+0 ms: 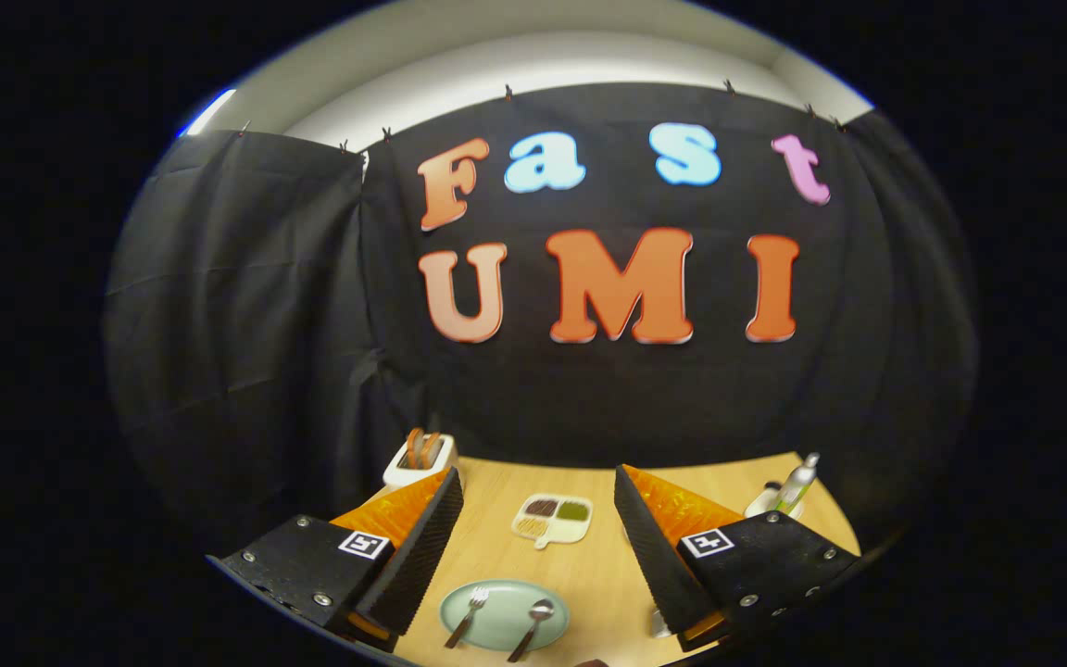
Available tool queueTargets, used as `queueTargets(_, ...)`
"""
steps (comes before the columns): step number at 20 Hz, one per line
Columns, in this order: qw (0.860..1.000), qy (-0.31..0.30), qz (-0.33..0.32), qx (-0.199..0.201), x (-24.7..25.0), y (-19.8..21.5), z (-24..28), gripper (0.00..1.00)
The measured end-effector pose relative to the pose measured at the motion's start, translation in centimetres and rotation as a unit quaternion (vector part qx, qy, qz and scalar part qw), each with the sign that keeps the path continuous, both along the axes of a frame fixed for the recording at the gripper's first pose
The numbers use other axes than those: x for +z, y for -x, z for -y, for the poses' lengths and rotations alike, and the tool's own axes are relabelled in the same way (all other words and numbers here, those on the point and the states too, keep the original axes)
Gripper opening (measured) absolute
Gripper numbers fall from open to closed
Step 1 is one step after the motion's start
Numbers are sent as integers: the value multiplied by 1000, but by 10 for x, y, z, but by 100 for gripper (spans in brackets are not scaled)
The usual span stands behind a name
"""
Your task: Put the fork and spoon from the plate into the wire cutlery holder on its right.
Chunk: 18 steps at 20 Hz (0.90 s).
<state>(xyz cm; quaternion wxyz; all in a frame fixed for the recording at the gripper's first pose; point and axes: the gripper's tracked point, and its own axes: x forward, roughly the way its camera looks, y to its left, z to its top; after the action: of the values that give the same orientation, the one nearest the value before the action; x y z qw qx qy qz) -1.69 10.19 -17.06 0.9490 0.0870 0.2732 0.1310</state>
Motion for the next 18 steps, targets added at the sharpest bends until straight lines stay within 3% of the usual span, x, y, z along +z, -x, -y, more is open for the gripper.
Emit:
queueTargets(4, 993, 1, -114, 22, -68, 14, -16, 98)
queueTargets(9, 973, 41, -226, 34, -151, 36, -27, 97)
queueTargets(14, 935, 39, -351, 42, -226, 71, -45, 93)
queueTargets(18, 905, 59, -420, 25, -269, 95, -39, 90)
